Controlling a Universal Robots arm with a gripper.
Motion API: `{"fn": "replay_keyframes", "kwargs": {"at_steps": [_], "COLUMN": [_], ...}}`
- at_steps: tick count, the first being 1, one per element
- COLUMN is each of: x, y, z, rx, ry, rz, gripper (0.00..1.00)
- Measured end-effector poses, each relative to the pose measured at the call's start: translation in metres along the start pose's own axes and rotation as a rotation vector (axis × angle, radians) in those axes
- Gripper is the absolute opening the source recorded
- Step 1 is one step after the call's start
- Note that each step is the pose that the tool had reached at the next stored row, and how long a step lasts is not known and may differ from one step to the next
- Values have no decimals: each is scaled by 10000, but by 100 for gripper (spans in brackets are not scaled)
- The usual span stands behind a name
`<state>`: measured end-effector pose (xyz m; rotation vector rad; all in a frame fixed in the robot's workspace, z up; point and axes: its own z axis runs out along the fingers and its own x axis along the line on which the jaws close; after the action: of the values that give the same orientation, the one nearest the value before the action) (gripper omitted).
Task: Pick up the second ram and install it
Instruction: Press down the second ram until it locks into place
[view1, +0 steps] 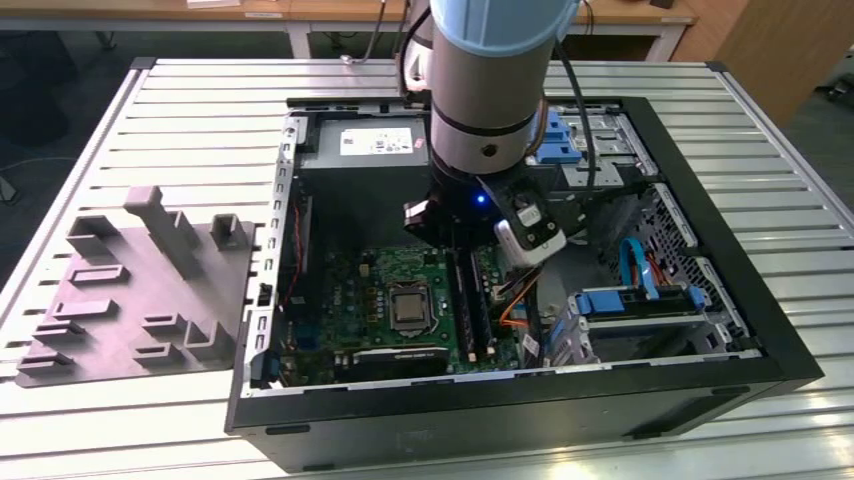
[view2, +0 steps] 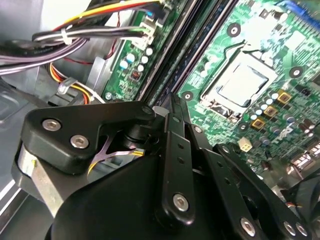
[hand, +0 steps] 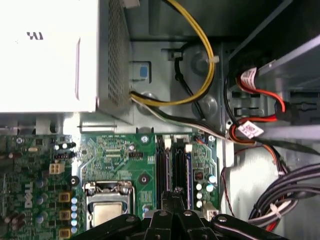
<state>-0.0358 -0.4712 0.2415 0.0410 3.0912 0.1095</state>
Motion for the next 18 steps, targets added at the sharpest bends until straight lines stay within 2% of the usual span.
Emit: {"fn": "replay_keyframes", "kwargs": {"at_steps": [8,18], "x": [4,0], "y": [103,108], "z": [27,49], "rx": [-1,1], "ry": [0,1], "rz": [0,0], "gripper": [10,10]}}
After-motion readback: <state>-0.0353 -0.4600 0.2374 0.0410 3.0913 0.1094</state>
